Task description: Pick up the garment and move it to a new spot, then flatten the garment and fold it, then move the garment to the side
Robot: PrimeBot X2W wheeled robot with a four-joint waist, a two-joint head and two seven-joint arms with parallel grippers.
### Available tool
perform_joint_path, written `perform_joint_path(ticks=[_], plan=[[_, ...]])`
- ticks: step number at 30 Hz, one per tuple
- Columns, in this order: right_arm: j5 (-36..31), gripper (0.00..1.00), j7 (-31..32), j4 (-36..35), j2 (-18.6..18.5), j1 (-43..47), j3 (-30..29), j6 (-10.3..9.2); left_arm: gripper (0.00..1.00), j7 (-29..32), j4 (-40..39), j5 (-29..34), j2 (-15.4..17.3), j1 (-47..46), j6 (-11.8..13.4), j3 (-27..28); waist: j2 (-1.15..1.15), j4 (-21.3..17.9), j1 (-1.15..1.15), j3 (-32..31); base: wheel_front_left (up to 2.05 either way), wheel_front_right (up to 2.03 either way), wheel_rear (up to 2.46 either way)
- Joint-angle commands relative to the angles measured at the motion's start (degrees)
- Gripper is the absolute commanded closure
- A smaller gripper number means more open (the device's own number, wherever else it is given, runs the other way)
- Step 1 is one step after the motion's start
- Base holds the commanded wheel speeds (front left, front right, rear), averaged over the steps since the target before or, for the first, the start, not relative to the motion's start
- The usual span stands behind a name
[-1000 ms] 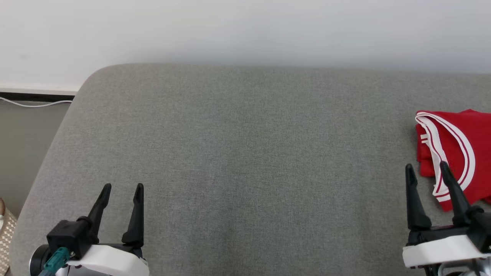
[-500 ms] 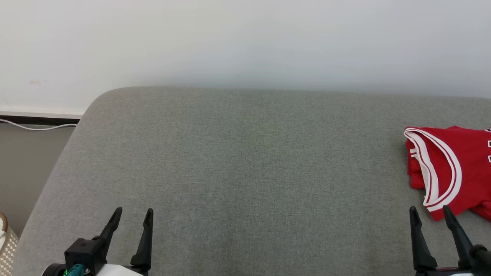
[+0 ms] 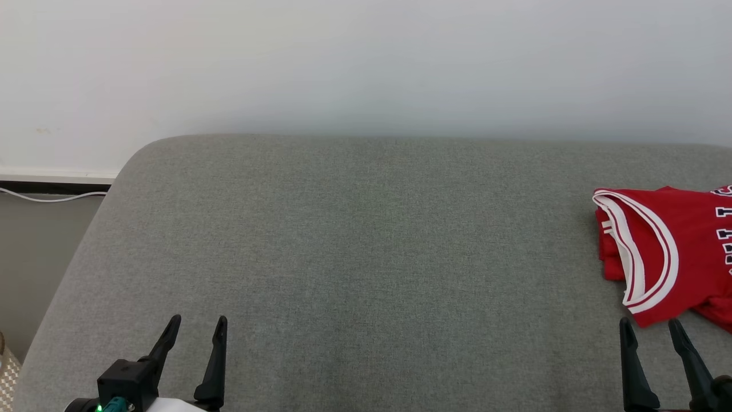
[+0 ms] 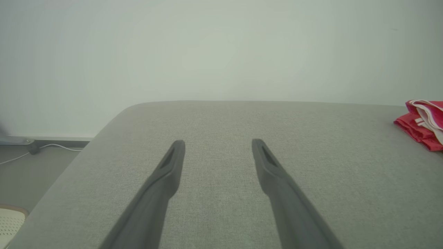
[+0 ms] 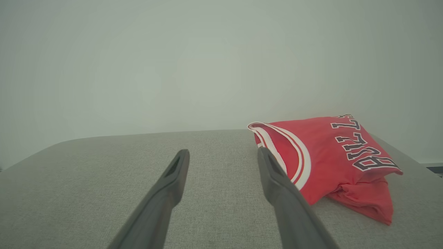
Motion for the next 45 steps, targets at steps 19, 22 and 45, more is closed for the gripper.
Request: perform_joint_path(ticks=[19, 22, 45], plan=[[0.73, 0.0, -0.07, -1.71, -0.8, -1.2, 2.07, -0.01, 0.0, 0.15, -0.9, 0.4, 2.21, -1.78, 1.29, 2.63, 0.0, 0.33, 0.0, -0.02, 0.0, 0.0, 0.0], [0.75, 1.0, -0.03, 0.39, 0.05, -0.01, 0.69, 0.0, 1.0, 0.44, 0.25, -0.12, 0.46, 0.08, 0.95, 0.0, 0.0, 0.36, 0.0, 0.0, 0.0, 0.0, 0.0], [14.85, 1.0, 2.19, 3.71, -0.53, -2.63, 1.31, 0.0, 1.0, 3.27, 3.59, -9.06, -4.56, -0.5, -4.11, 5.51, 0.0, -0.65, 0.01, 0.39, 0.0, 0.0, 0.0]])
